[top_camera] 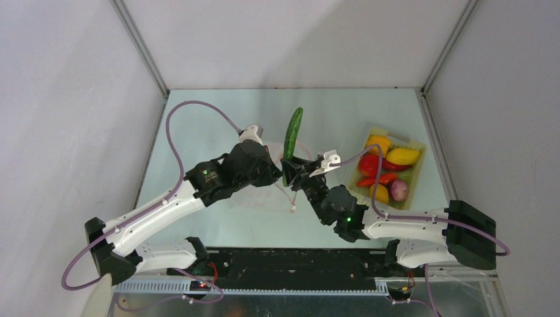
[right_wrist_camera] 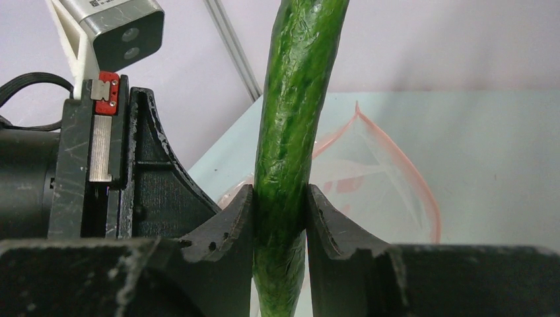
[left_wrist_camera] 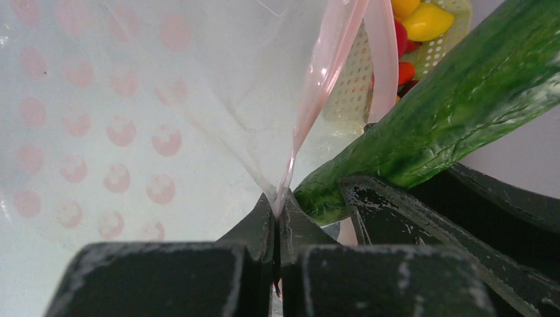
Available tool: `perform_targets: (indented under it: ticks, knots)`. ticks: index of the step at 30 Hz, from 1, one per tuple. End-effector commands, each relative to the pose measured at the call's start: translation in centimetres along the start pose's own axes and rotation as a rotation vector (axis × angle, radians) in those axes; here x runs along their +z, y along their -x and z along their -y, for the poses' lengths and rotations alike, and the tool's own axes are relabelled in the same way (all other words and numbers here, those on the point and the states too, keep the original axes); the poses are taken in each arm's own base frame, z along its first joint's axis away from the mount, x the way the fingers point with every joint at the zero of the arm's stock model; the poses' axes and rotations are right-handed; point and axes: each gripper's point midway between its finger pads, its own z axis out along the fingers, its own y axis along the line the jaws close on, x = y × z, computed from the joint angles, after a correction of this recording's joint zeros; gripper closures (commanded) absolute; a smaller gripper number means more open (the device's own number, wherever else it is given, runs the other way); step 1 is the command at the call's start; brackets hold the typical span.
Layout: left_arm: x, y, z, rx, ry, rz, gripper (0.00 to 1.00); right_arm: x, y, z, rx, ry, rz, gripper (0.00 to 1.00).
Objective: Place the food in the zip-top bag and seal the zipper
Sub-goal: Place the fake vegetable in the zipper food storage bag.
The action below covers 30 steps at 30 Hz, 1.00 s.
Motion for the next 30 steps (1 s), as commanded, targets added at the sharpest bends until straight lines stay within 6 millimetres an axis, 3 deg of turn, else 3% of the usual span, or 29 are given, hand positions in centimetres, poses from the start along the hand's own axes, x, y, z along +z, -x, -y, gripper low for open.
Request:
perform_targets:
  ticks: [1,7,14,16,17,19,24,30]
  knots:
    - [-1.4,1.7,1.7,-0.076,-0.082,0.072,1.0,-0.5,0.8,-0.9,0.023,0.024,0.037,0.68]
    - [-2.3,2.1,1.6,-0.118,-0.112,0.103,1.0,-0.7,1.1,-1.6,0.019,0.037,0.056,0.49]
    - [-2.9,2.5,1.3,-0.138,-0.122,0.132,1.0,-1.2,2.4,-2.3,0.011,0.048,0.101,0.36]
    - [-3.0,2.6,1.2,-0.139,-0.12,0.138,1.0,-1.3,2.3,-2.6,0.01,0.063,0.099,0.4]
    - [-3.0,2.6,1.2,-0.14,-0.119,0.141,1.0,-1.3,2.2,-2.6,-0.01,0.067,0.096,0.5]
    - [-3.1,2.7,1.2,-0.143,-0.124,0.145,1.0,-1.2,1.8,-2.8,-0.022,0.077,0.088,0.62]
    - [-3.5,3.1,1.3,-0.138,-0.134,0.163,1.0,-1.4,0.9,-2.6,-0.042,0.071,0.059,0.52]
    - [-3.4,3.3,0.6,-0.126,-0.109,0.185,1.0,-2.0,4.0,-2.4,-0.001,0.07,0.097,0.46]
